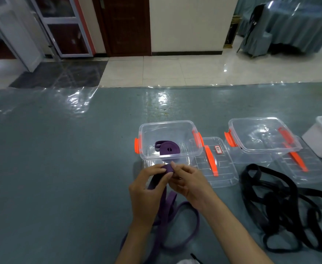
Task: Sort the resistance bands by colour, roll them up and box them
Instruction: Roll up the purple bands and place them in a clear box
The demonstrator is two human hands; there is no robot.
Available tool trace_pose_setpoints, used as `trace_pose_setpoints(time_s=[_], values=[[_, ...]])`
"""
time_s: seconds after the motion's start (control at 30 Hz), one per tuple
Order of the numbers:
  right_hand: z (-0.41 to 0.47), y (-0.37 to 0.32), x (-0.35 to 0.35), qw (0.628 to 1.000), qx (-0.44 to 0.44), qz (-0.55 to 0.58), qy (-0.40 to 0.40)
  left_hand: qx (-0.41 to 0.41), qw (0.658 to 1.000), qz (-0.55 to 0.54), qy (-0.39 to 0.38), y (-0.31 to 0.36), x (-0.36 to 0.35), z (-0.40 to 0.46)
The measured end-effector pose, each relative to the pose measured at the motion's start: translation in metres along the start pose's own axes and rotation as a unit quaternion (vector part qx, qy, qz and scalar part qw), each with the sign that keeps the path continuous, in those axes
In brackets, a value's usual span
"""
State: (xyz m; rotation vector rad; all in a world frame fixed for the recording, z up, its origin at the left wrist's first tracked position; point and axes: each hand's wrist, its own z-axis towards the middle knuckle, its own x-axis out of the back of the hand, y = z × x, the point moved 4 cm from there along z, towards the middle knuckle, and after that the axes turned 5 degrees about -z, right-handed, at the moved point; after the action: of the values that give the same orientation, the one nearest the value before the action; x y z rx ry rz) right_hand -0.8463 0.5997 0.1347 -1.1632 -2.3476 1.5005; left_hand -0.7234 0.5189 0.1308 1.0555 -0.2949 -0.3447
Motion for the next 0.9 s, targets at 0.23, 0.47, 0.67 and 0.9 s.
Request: trace_pose_setpoints(time_s=[0.23, 0.47, 0.67, 0.9], values=[[-0.005, 0.008, 0.005, 1.000, -0.003, -0.017, 0.025, -0.025, 0.997, 0.007, -0.068, -0.012, -0.011, -0.003], [0.002, -0.006, 0.011, 0.968, 0.107, -0.224, 0.037, 0.036, 0.995, -0.047, -0.080, -0.016, -0.003, -0.002], [-0.003, -0.027, 0.008, 0.929, 0.284, -0.236, -0.027, 0.097, 0.988, -0.097, -0.076, -0.006, 0.003, 0.009], [-0.009, -0.025, 0.004, 0.904, 0.345, -0.252, -0.018, 0.138, 0.975, -0.172, -0.013, 0.001, 0.008, 0.009]])
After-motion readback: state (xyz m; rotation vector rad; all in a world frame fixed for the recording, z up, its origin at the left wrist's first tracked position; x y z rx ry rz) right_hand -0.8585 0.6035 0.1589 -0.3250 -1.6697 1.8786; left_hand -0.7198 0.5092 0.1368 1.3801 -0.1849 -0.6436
